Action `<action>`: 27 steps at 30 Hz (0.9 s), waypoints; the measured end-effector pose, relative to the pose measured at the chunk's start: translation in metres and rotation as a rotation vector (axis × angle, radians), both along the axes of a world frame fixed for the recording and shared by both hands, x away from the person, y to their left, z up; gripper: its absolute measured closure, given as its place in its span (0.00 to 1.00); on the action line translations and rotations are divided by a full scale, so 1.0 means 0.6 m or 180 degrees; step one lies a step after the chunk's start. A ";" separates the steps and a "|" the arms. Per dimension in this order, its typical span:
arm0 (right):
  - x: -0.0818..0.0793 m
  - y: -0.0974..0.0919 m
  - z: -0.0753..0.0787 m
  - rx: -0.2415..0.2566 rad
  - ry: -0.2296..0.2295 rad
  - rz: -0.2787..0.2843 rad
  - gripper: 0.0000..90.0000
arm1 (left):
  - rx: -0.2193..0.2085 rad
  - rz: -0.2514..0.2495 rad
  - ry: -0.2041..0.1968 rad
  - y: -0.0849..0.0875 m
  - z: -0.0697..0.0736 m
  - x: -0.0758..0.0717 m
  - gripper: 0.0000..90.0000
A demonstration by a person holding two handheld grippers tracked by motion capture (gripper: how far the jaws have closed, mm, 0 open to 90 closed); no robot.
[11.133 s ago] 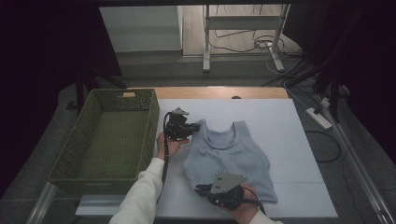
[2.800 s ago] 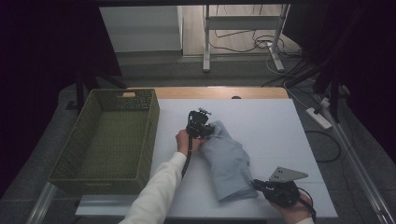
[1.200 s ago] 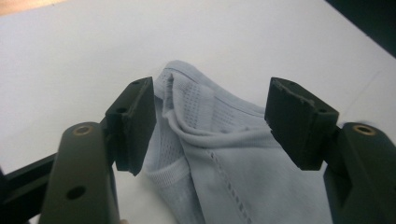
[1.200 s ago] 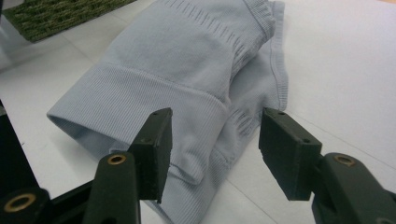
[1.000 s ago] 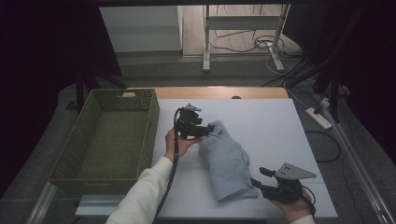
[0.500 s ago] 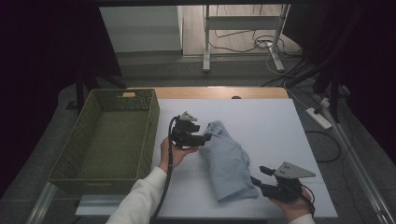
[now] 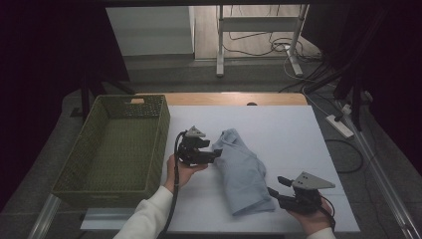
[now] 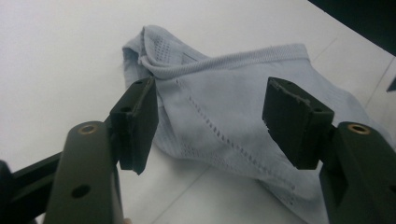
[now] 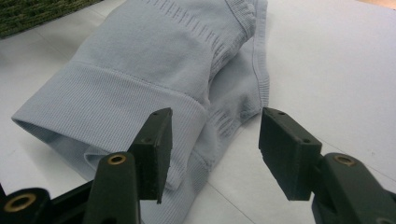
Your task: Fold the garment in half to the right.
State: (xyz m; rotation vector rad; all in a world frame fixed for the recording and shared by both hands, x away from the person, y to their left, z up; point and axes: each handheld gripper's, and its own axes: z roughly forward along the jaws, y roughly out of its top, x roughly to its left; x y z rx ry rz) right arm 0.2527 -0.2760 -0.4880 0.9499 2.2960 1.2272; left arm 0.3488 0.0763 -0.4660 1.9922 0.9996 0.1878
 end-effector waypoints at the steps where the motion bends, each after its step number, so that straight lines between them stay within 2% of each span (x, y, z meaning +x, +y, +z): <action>1: 0.000 0.000 0.000 0.0001 0.0001 -0.0004 0.50 | -0.0006 -0.0005 -0.0002 0.001 -0.001 -0.003 0.40; 17: 0.010 0.009 0.009 0.0008 -0.0043 -0.0001 0.49 | 0.0059 -0.0059 0.0006 0.019 -0.008 -0.038 0.40; 27: 0.043 0.033 0.030 0.0032 -0.0142 -0.0023 0.49 | 0.0089 -0.0100 0.0015 0.021 -0.018 -0.047 0.40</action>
